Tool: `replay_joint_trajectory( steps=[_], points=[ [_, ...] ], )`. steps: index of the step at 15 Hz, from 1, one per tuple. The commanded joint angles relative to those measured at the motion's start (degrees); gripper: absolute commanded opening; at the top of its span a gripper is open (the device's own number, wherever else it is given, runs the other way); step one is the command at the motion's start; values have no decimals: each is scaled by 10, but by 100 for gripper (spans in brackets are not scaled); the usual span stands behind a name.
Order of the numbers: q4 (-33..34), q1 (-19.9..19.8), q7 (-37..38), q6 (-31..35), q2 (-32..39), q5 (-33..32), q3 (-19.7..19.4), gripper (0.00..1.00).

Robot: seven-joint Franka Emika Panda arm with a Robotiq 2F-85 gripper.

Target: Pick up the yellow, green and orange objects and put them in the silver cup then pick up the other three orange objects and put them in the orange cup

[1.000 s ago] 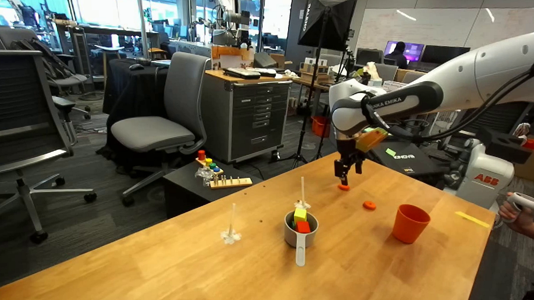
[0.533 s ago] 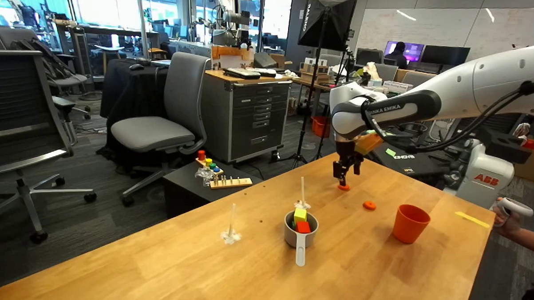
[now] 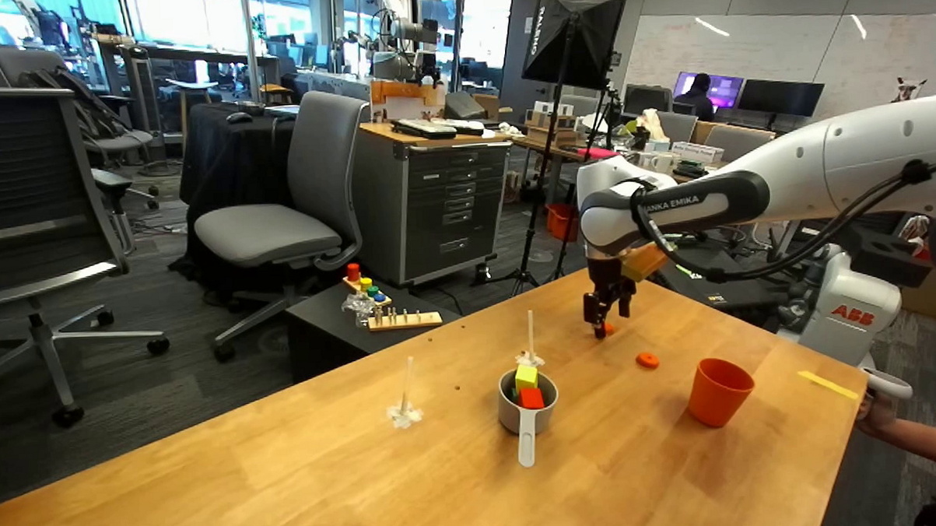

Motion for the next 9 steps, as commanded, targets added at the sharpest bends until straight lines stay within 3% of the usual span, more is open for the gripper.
replay_joint_trajectory(
  steps=[1, 2, 3, 5, 6, 9],
  points=[
    [-2, 0, -13, -2, 0, 9, 0, 100],
    [-3, 1, -13, 1, 0, 7, -2, 75],
    [-3, 1, -13, 1, 0, 6, -3, 73],
    [-4, 1, -15, 0, -1, 7, -2, 59],
    [-4, 1, -15, -2, -1, 7, -2, 88],
    [-4, -2, -14, -8, -1, 9, -2, 98]
  ],
)
